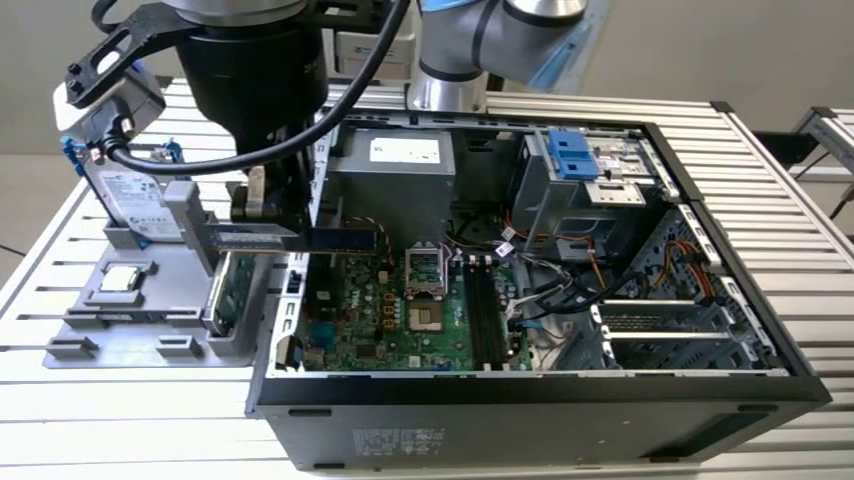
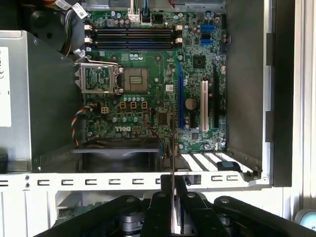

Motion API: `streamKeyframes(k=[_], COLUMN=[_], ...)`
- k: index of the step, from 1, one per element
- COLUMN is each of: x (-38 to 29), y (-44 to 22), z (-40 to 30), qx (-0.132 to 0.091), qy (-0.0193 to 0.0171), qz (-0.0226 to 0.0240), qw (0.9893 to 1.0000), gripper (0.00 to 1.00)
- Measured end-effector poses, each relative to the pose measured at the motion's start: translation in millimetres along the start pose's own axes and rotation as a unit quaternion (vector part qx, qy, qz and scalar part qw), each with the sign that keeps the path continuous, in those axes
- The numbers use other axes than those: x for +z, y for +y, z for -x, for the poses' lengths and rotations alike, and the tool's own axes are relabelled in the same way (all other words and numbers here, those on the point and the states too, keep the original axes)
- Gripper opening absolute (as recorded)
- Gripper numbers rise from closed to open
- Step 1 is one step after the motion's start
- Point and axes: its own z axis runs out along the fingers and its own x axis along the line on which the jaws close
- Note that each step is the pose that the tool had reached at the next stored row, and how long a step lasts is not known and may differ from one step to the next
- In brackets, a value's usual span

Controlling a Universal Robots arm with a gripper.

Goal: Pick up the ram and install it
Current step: 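Pick up the ram and move it above insertion slot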

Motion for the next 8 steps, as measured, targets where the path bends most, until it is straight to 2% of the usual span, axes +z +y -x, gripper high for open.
streamKeyframes(k=[8], x=[0.3], y=[8.6], z=[-0.3], qx=[0.0], qy=[0.0], qz=[0.0], qw=[1.0], gripper=[0.0])
